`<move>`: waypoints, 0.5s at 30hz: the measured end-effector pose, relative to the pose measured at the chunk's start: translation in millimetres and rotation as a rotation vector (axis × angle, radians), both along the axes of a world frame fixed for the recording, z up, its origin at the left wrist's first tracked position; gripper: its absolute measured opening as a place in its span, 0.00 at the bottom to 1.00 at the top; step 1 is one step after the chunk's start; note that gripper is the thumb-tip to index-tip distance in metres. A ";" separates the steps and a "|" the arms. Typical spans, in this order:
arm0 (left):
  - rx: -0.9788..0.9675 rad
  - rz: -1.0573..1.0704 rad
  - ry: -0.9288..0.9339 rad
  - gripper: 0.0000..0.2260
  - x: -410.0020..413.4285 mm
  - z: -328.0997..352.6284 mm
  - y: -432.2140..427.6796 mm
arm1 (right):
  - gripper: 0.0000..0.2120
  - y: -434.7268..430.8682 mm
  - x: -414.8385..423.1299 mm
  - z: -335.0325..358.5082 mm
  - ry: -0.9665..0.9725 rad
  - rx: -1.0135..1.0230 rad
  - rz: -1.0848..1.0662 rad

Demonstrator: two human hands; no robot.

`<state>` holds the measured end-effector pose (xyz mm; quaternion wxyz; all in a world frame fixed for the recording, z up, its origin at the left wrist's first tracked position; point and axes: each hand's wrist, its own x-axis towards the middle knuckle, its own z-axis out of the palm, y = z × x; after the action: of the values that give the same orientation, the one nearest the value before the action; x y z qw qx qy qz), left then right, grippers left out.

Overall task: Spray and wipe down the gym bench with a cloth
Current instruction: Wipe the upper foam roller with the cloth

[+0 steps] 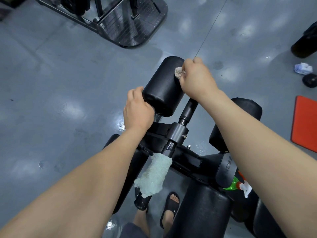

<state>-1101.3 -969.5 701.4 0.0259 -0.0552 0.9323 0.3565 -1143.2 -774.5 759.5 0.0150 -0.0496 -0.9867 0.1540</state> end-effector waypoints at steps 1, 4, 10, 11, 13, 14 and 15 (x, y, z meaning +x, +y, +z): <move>-0.001 -0.001 -0.016 0.24 -0.2 -0.4 0.2 | 0.10 -0.6 -0.3 -1.6 0.005 0.012 -0.010; 0.004 -0.046 0.007 0.25 0.8 0.2 -0.9 | 0.11 -0.8 -10.6 -1.2 0.003 0.002 -0.067; -0.003 -0.064 0.080 0.27 3.8 0.4 -0.9 | 0.13 13.4 -46.5 -0.5 -0.079 -0.032 -0.169; -0.010 -0.052 0.056 0.27 2.3 -0.2 -0.9 | 0.13 15.2 -51.3 -1.5 -0.093 -0.038 -0.185; -0.028 -0.045 0.016 0.26 -0.8 -2.1 -0.7 | 0.14 17.7 -59.2 -2.0 -0.137 -0.045 -0.214; -0.032 -0.045 0.006 0.26 -1.9 -3.3 -0.4 | 0.16 18.5 -62.1 -1.0 -0.167 -0.048 -0.226; -0.036 -0.043 0.001 0.26 -2.6 -3.7 -0.2 | 0.17 18.8 -64.1 1.7 -0.195 -0.042 -0.230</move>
<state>-1104.0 -969.6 697.7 0.0322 -0.0356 0.9395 0.3391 -1207.3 -755.7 761.2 -0.0645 -0.1775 -0.9678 0.1664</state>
